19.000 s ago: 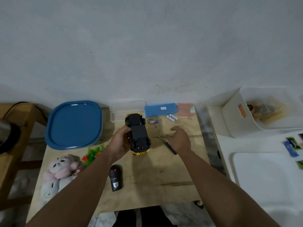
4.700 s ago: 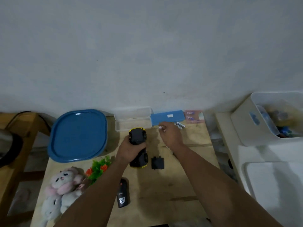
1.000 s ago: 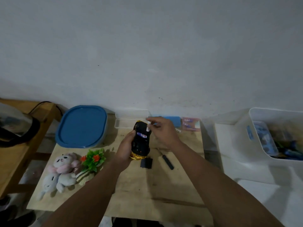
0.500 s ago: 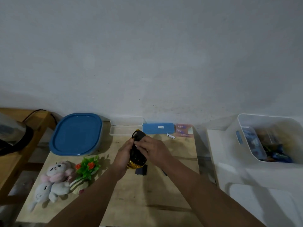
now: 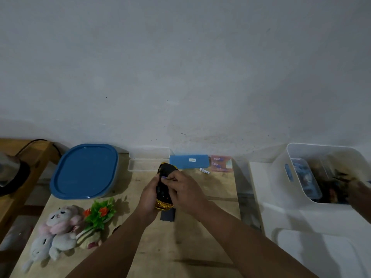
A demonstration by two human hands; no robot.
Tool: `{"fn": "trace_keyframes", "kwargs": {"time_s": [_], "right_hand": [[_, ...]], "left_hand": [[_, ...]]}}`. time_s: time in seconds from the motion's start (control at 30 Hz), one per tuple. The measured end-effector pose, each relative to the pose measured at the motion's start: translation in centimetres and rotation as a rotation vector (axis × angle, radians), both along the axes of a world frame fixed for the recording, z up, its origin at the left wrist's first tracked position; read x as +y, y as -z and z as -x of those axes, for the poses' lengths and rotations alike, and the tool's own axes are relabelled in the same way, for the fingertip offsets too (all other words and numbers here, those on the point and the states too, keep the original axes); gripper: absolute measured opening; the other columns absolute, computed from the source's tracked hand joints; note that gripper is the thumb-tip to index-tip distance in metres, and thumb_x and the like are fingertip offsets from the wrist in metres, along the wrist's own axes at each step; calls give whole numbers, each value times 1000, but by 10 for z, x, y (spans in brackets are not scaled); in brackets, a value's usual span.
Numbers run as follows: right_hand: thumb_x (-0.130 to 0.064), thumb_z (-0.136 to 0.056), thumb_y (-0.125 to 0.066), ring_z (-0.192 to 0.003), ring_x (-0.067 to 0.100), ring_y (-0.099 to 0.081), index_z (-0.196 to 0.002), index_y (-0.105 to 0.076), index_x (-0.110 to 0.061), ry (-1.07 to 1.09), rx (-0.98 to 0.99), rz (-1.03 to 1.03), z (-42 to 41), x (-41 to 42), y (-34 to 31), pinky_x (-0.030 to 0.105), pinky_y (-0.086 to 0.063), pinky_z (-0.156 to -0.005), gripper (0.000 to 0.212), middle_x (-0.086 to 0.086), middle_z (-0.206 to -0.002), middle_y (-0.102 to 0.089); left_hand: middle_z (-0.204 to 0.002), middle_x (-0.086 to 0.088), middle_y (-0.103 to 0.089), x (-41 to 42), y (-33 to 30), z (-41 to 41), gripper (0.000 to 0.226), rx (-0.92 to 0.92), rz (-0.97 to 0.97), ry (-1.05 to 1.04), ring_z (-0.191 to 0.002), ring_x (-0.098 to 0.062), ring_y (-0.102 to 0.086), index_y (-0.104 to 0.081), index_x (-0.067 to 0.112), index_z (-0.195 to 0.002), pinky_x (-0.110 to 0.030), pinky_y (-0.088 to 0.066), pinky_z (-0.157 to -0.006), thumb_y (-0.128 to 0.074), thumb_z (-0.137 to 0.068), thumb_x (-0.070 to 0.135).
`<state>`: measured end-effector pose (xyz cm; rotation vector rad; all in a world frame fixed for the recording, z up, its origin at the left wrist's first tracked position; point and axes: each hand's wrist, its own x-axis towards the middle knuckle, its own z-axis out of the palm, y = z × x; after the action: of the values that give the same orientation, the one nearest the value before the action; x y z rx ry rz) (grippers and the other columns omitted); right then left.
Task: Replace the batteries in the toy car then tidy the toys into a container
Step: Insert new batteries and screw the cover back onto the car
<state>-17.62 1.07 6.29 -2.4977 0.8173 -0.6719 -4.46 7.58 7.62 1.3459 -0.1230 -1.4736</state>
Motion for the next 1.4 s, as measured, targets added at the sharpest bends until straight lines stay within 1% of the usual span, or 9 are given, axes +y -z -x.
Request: {"fn": "trace_keyframes", "kwargs": {"time_s": [0.07,0.17,0.27,0.47,0.8,0.93,1.1,1.27,1.4], "right_hand": [[-21,-95,-46,-99,15,-54,-133,-63,-18,44,-22,-77,3,-9,-1,26,-47,-82,42,1,-115,-57],[-15,-97,-50,-99,12,-58,-131,-63,-15,375,-117,-278,22,-34,19,29,-53,-83,36,0,-113,-58],[-17,-97,-56,-103,18,-63,-127,-65,-18,567,140,-397,47,-62,52,32,-54,-84,32,1,-116,-63],[-24,-95,-54,-108,26,-62,-135,-53,-24,517,551,-394,67,-93,82,38,-53,-83,40,7,-126,-57],[-27,-99,-53,-91,20,-65,-111,-64,-21,469,704,-169,71,-98,104,33,-51,-70,17,2,-109,-65],[-36,-98,-59,-87,19,-63,-108,-70,-22,511,534,-291,71,-91,100,30,-43,-67,20,0,-108,-60],[-30,-88,-75,-78,11,-68,-89,-74,-24,562,26,-624,55,-75,69,37,-58,-77,6,-8,-84,-72],[-7,-91,-71,-71,22,-71,-120,-66,-29,454,-266,-782,39,-53,13,36,-60,-68,37,0,-74,-67],[-4,-94,-66,-68,17,-71,-116,-68,-20,418,-361,-801,25,-29,-38,31,-57,-62,28,10,-83,-73]], "left_hand": [[-128,-21,-71,-3,0,1,48,41,15,-26,-120,-37,-68,-67,11,-134,-52,-48,-109,-41,-110,43],[-125,-20,-73,-10,-1,-3,49,33,65,-27,-105,-36,-70,-68,15,-135,-52,-53,-98,-47,-107,48],[-128,-31,-66,-15,5,-14,44,19,70,-47,-105,-44,-67,-64,10,-137,-55,-56,-92,-62,-101,36],[-114,-29,-72,-21,24,-28,32,-62,49,-15,-91,-38,-74,-67,6,-130,-41,-63,-72,-55,-104,21],[-117,-27,-74,-26,34,-34,30,-72,-2,32,-93,-36,-74,-68,6,-129,-39,-63,-72,-54,-103,11],[-119,-27,-72,-27,29,-33,32,-70,-18,3,-97,-38,-72,-64,7,-132,-40,-62,-74,-55,-102,13],[-123,-27,-71,-23,17,-37,34,-78,6,15,-97,-37,-73,-62,9,-134,-39,-61,-70,-57,-101,12],[-117,-25,-74,-11,-5,-51,29,-90,53,33,-92,-37,-74,-65,13,-129,-40,-63,-71,-57,-102,11],[-118,-28,-73,2,-24,-65,32,-111,80,79,-91,-38,-74,-63,12,-133,-41,-62,-71,-57,-101,11]]}}
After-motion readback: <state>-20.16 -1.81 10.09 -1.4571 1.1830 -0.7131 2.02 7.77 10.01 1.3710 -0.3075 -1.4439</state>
